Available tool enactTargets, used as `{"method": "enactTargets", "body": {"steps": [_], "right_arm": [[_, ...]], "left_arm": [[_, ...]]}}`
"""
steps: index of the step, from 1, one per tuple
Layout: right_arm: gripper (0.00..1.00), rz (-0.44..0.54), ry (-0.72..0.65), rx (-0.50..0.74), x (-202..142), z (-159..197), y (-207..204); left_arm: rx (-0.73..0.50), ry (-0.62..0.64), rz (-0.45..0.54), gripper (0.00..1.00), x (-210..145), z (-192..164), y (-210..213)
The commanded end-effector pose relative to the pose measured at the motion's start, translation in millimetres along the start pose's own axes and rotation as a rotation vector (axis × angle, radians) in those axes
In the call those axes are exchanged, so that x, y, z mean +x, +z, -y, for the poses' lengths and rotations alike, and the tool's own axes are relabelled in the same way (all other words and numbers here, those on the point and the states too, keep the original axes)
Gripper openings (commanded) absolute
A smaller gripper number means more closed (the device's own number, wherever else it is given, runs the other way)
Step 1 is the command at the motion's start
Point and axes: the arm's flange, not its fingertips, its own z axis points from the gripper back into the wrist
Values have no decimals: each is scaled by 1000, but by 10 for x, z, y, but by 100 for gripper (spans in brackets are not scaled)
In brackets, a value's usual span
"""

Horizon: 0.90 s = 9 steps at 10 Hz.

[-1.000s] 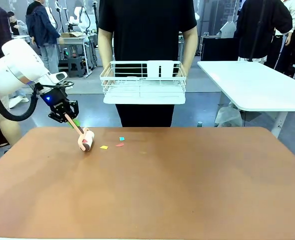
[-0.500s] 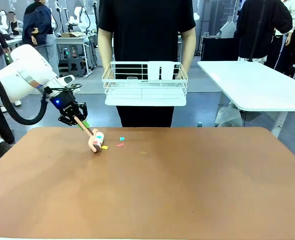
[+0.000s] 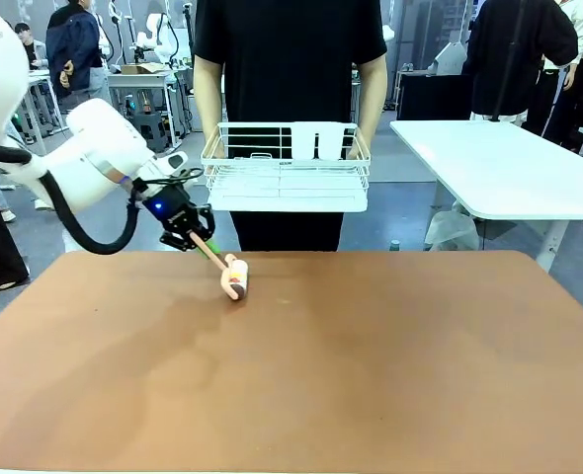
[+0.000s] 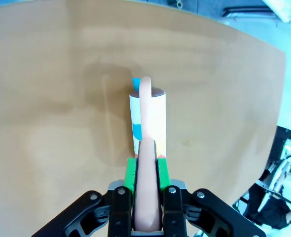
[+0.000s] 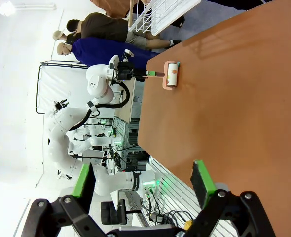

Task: Clean the table.
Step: Clean the table with the Lint Roller when the human lifts the Dish drying rack.

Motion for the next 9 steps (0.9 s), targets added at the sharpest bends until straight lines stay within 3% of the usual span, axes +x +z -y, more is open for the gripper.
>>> {"method": "enactTargets", "body": {"steps": [1, 5, 9], "right_arm": [[100, 6, 23, 21, 3, -21, 6], [100, 6, 23, 21, 3, -21, 6], [100, 6, 23, 21, 3, -21, 6]], "left_arm": [[50, 19, -65, 21, -69, 8, -577], [39, 41, -67, 21, -101, 384, -712], [48, 25, 62, 21, -226, 896, -4]]}}
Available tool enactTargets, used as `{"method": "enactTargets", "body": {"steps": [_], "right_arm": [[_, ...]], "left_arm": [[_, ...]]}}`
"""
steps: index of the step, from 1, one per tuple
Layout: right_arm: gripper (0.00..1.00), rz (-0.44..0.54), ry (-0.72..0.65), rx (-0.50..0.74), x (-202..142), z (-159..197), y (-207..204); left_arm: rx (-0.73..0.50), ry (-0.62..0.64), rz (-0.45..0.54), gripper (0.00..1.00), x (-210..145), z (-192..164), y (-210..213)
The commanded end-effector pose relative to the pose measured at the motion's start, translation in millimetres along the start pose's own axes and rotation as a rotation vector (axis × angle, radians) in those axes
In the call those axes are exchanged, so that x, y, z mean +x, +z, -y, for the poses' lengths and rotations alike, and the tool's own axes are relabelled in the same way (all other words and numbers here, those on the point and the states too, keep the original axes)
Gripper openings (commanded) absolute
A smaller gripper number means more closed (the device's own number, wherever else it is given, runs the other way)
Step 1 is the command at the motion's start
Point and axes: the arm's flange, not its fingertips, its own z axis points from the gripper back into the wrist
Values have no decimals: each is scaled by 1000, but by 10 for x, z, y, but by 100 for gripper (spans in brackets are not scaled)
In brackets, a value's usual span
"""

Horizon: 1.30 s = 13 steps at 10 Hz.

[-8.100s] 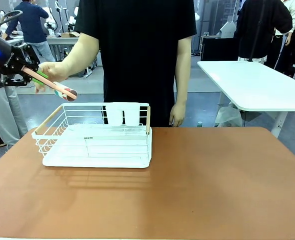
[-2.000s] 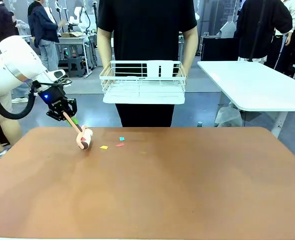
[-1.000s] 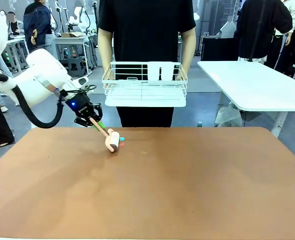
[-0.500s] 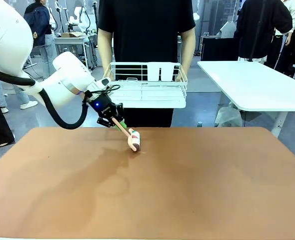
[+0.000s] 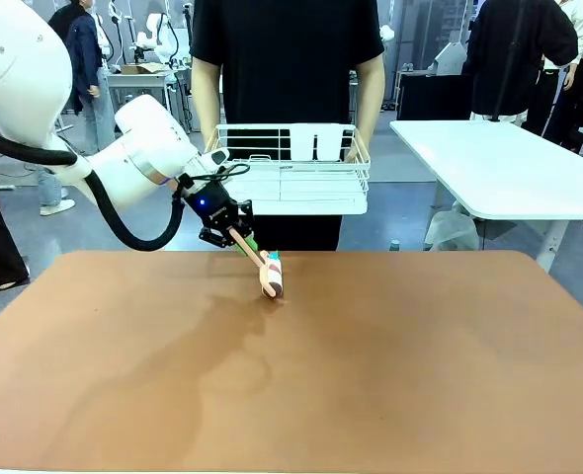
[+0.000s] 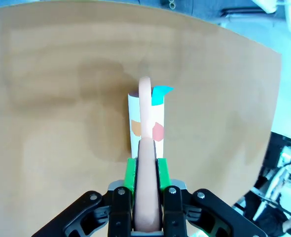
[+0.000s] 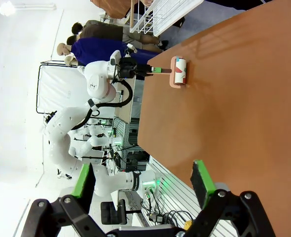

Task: Clean the table.
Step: Clean the table with the Lint Roller when the human lifts the Dish drying rack.

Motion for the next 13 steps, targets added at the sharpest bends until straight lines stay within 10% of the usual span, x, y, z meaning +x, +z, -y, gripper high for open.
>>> {"method": "enactTargets", "body": {"steps": [1, 8, 13], "right_arm": [[100, 5, 23, 21, 3, -21, 5], [100, 5, 23, 21, 3, -21, 5], [100, 5, 23, 21, 3, -21, 5]], "left_arm": [[40, -16, 97, 21, -262, 348, 563], [267, -46, 108, 21, -637, 543, 1665], [581, -222, 197, 21, -1525, -671, 3454]]}}
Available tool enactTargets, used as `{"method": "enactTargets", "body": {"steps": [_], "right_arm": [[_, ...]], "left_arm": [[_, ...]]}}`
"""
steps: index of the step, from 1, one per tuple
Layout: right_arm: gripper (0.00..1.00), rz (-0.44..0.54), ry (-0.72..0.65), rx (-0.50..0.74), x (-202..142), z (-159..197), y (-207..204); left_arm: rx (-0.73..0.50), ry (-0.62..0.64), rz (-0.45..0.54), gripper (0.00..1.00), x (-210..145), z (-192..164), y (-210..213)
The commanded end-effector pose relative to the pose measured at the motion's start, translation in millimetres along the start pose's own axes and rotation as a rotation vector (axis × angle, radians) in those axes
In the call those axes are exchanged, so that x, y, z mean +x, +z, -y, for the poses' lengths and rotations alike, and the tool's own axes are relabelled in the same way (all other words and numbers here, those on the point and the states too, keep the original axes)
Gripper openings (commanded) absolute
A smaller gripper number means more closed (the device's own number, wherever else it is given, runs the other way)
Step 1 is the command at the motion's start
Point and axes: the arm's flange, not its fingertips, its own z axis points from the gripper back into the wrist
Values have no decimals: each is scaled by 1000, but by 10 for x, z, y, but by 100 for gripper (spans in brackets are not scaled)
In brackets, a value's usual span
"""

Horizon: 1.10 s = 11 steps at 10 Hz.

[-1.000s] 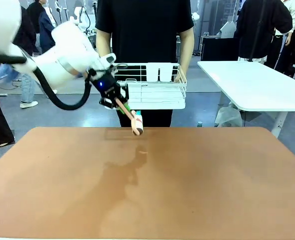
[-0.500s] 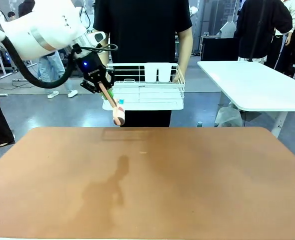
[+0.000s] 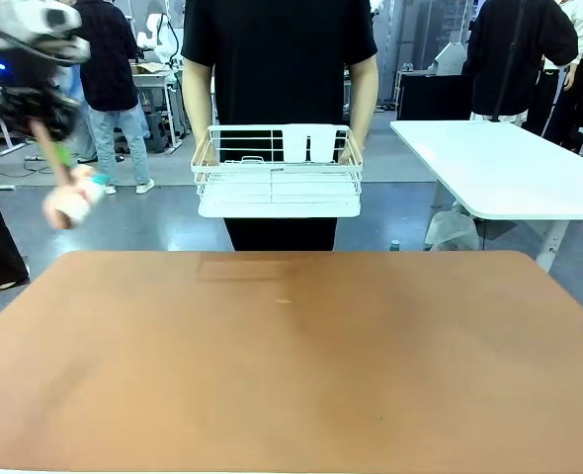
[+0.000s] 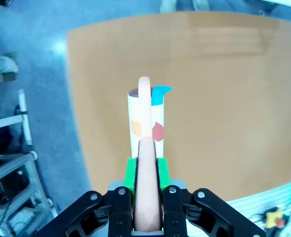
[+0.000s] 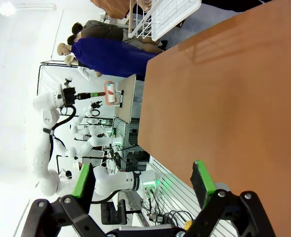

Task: Clean the table.
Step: Clean the table with the Lint Roller when the human lifts the Dish drying rack, then place the Lint Roller down when the Dish drying rack is positioned in the middle of the table.

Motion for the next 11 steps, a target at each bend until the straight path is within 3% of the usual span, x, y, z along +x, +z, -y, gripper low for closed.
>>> {"method": "enactTargets", "body": {"steps": [1, 3, 4, 11], "right_arm": [[100, 4, 23, 21, 7, -19, -6], [100, 4, 23, 21, 7, -19, -6], [100, 4, 23, 21, 7, -19, -6], [100, 4, 23, 21, 7, -19, -6]], "left_arm": [[-4, 48, 54, 21, -272, -302, -52], [-35, 75, 78, 21, -403, -461, -82], [4, 53, 34, 21, -325, -500, 111], [4, 53, 34, 21, -325, -500, 111]]}}
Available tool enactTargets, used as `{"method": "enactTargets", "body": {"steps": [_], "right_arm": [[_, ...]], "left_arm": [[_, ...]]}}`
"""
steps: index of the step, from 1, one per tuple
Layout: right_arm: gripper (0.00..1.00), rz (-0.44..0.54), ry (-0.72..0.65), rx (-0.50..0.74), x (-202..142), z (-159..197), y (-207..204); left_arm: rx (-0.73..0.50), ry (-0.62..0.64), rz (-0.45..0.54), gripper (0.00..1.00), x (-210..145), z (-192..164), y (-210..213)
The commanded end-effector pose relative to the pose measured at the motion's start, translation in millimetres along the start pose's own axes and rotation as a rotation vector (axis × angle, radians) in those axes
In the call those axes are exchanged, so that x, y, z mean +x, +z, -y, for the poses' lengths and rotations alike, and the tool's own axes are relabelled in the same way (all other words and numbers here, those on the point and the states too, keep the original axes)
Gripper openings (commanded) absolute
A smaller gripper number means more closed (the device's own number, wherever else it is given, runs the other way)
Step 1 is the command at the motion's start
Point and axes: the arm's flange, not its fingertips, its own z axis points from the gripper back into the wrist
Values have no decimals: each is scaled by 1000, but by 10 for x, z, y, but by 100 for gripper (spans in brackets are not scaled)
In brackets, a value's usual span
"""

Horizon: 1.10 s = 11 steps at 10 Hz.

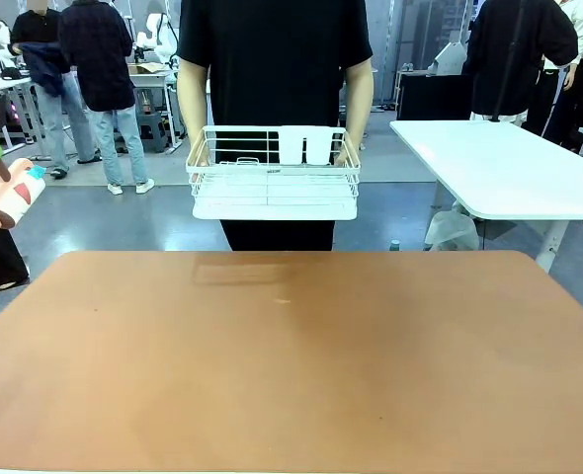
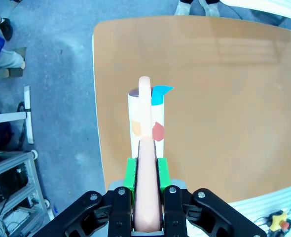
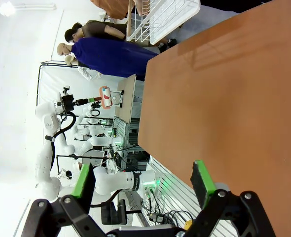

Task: Clean the table.
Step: Place the Lint Roller down when the Dish drying rack is positioned in the middle of the table.

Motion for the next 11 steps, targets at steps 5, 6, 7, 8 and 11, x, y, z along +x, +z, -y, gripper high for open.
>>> {"method": "enactTargets", "body": {"steps": [5, 6, 7, 8, 11], "right_arm": [[100, 5, 23, 20, 8, -19, -3], [100, 5, 23, 20, 8, -19, -3], [100, 5, 23, 20, 8, -19, -3], [100, 5, 23, 20, 8, -19, -3], [100, 5, 23, 20, 8, -19, -3]], "left_arm": [[8, -3, -10, 21, 22, -18, 42], [8, -3, -10, 21, 22, -18, 42], [8, -3, -10, 21, 22, -18, 42], [8, -3, -10, 21, 22, -18, 42], [8, -3, -10, 21, 22, -18, 42]]}}
